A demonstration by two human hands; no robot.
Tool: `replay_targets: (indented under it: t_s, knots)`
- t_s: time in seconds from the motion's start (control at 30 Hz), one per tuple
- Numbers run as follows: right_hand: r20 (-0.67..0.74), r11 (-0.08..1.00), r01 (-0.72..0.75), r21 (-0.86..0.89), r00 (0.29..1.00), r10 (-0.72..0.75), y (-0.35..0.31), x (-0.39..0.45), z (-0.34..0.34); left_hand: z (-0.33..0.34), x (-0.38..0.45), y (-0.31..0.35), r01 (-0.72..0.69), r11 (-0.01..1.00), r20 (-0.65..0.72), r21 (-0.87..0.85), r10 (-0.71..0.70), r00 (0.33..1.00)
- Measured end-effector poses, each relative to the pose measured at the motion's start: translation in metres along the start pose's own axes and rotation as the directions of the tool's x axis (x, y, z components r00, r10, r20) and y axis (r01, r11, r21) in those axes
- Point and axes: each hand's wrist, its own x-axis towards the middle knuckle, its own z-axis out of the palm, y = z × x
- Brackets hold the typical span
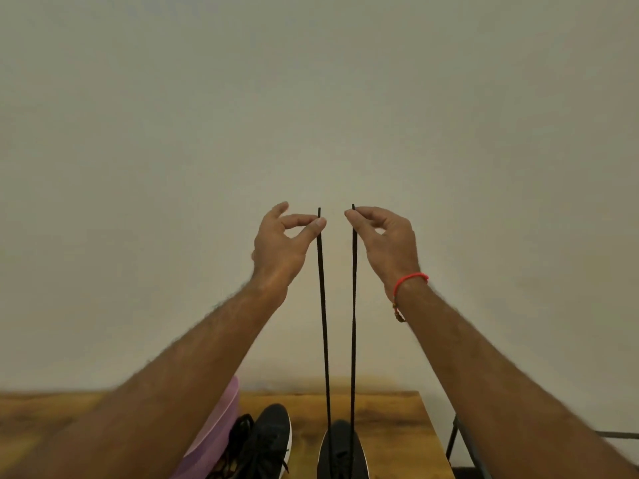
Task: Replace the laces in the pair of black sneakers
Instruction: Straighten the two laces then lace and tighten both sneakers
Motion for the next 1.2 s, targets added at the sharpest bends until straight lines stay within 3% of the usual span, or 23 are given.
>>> replay_targets:
  t_s: [0.17, 0.37, 0.47, 0.6, 0.67, 0.77, 0.93, 1.1, 1.2]
  knots:
    - [0.006, 0.941, 0.11, -0.319, 0.993, -0.114, -0.007, 0.001, -0.005, 0.003, 0.005, -0.002, -0.154, 0.971, -0.057, 0.182, 0.167, 0.984]
    - [0.014, 0.943, 0.119, -0.311, 0.993, -0.121, -0.006, 0.0, -0.003, 0.006, 0.005, -0.004, -0.16, 0.967, -0.072, 0.198, 0.177, 0.982]
    - [0.018, 0.974, 0.098, -0.205, 0.995, -0.096, 0.007, 0.004, -0.005, 0.003, 0.006, -0.012, -0.148, 0.968, -0.071, 0.204, 0.166, 0.984]
    - [0.053, 0.971, 0.024, -0.237, 0.999, -0.011, 0.04, 0.002, -0.02, -0.008, 0.0, -0.044, -0.19, 0.973, 0.033, 0.128, 0.188, 0.982]
    - [0.047, 0.948, -0.023, -0.317, 0.998, 0.04, 0.06, -0.006, -0.031, -0.013, -0.011, -0.066, -0.21, 0.954, 0.101, 0.216, 0.192, 0.976]
    - [0.086, 0.897, -0.108, -0.428, 0.983, 0.159, 0.089, -0.031, -0.044, -0.02, -0.037, -0.11, -0.304, 0.846, 0.205, 0.438, 0.235, 0.95]
    - [0.172, 0.769, -0.199, -0.607, 0.912, 0.372, 0.15, -0.099, -0.054, -0.025, -0.111, -0.191, -0.31, 0.65, 0.402, 0.694, 0.007, 0.916]
    - [0.276, 0.689, -0.289, -0.665, 0.762, 0.586, 0.213, -0.163, -0.051, -0.014, -0.173, -0.263, -0.326, 0.517, 0.514, 0.792, -0.275, 0.812]
    - [0.271, 0.625, -0.302, -0.72, 0.706, 0.654, 0.24, -0.189, -0.048, -0.01, -0.197, -0.292, -0.267, 0.534, 0.488, 0.803, -0.331, 0.807]
